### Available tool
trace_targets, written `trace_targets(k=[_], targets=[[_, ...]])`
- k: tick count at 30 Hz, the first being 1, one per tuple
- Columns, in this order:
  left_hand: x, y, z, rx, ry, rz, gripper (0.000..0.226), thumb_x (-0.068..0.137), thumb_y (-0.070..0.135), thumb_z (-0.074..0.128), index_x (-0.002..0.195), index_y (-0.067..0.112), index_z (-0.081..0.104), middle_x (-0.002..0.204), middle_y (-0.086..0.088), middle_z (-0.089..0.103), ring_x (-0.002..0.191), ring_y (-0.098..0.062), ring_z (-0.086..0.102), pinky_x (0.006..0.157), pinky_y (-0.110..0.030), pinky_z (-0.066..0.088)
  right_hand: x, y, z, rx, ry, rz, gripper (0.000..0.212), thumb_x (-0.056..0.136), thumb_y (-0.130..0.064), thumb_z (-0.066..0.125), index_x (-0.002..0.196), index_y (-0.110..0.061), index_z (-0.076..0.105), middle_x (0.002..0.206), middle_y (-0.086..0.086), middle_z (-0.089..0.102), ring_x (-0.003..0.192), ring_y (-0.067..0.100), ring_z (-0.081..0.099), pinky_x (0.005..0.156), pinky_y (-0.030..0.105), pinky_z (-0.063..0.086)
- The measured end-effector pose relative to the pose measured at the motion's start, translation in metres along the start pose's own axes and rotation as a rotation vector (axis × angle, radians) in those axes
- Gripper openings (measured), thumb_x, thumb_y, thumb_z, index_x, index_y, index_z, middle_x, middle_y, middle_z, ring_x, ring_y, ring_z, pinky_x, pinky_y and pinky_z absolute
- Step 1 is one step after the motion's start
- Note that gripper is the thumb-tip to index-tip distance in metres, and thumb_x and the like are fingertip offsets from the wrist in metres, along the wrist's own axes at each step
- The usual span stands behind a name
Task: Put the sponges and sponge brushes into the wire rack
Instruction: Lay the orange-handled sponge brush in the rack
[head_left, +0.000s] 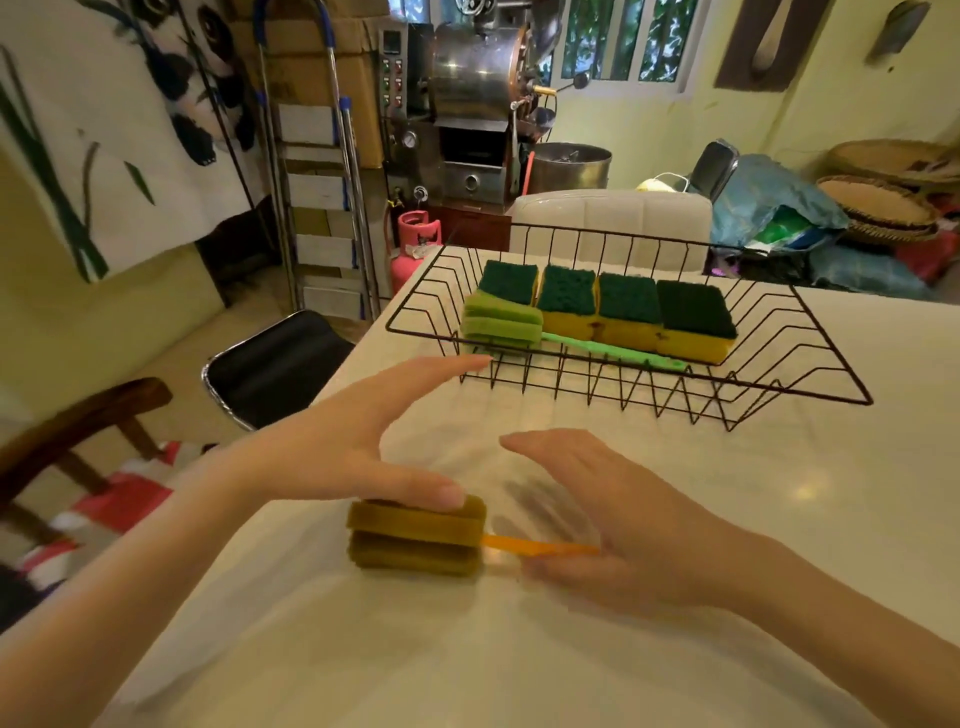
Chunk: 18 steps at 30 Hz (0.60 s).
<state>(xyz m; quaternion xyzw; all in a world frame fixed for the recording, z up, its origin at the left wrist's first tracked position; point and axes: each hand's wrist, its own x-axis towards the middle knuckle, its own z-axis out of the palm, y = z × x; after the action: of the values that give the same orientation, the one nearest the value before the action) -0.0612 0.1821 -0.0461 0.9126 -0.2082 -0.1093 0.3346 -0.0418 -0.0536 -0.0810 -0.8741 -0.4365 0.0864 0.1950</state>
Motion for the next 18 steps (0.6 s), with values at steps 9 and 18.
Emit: trace_targets(k=[9, 18], targets=[[-0.019, -0.011, 0.024, 0.106, -0.191, -0.089, 0.084, 0.054, 0.052, 0.073, 0.125, 0.054, 0.027, 0.130, 0.028, 0.039, 0.120, 0.005, 0.039, 0.100, -0.015, 0.037, -0.015, 0.000, 0.017, -0.014, 0.013, 0.000, 0.053, 0.083, -0.043, 0.053, 0.132, -0.033, 0.034, 0.135, -0.013, 0.043, 0.123, 0.003, 0.037, 0.101, 0.026, 0.039], [-0.006, -0.007, 0.024, 0.089, -0.174, -0.097, 0.054, 0.068, 0.035, 0.074, 0.113, 0.043, 0.045, 0.118, 0.021, 0.051, 0.109, -0.001, 0.048, 0.090, -0.013, 0.044, -0.017, -0.001, 0.009, -0.126, -0.013, 0.010, 0.023, 0.091, -0.035, 0.046, 0.111, -0.029, 0.055, 0.099, -0.008, 0.057, 0.086, 0.011, 0.052, 0.074, 0.029, 0.047]])
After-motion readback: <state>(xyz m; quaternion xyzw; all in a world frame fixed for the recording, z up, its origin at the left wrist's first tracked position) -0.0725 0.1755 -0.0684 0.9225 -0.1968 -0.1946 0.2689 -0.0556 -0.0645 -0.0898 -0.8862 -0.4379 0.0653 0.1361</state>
